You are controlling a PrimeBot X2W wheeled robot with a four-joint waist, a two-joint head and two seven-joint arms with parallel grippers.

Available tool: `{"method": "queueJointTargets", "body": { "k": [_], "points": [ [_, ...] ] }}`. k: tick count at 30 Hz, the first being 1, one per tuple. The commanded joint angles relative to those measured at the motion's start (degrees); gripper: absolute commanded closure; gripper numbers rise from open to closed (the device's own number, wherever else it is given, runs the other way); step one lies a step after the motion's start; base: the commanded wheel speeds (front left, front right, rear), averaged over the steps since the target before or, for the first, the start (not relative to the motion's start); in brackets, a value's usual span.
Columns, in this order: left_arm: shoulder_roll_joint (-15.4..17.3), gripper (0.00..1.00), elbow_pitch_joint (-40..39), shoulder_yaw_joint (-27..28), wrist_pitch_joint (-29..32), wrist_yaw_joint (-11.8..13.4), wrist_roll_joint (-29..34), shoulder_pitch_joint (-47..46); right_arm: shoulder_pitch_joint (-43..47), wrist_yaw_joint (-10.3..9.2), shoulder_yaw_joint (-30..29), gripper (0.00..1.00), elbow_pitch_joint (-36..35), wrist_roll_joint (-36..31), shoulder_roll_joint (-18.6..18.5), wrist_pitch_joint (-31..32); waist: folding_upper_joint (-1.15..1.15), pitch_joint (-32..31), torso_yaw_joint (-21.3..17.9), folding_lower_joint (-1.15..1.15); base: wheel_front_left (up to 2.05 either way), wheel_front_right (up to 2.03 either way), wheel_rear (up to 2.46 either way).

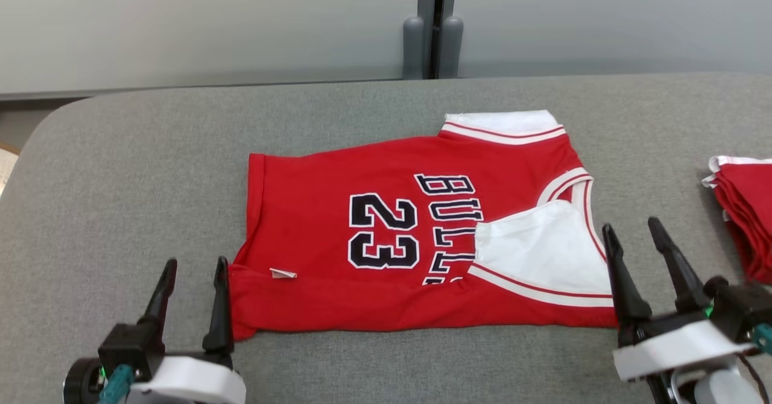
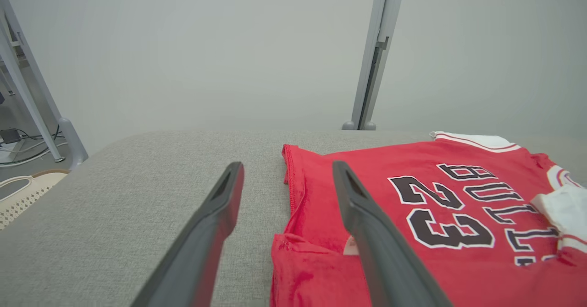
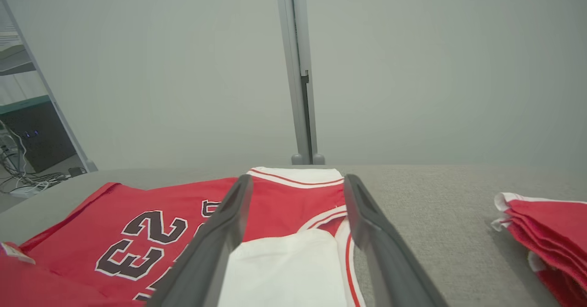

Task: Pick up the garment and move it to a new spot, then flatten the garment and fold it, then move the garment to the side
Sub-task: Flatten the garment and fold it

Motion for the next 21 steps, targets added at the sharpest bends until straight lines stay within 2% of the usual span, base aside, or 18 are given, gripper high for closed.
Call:
{"method": "queueJointTargets", "body": {
  "k": [1, 10, 21],
  "points": [
    [0.23, 0.00, -0.88, -0.05, -0.44, 0.72, 0.76, 2.39, 3.31, -0.01, -1.10, 0.00, -2.16, -0.88, 0.54, 0.70, 0.00, -1.78, -0.91, 0.00, 0.00, 0.00, 0.00],
    [0.81, 0.00, -0.94, -0.51, -0.79, 1.80, 1.76, 6.81, 11.39, -0.01, -3.29, 0.00, -8.10, -2.89, 2.53, 4.22, 0.00, -3.06, -2.15, 0.00, 0.00, 0.00, 0.00],
    [1.39, 0.00, 0.96, -0.89, -0.16, 1.54, 1.13, 6.04, 12.72, -0.01, -3.52, 0.00, -11.01, -2.98, 3.41, 6.30, 0.00, -3.01, -2.63, 0.00, 0.00, 0.00, 0.00]
  ]
}}
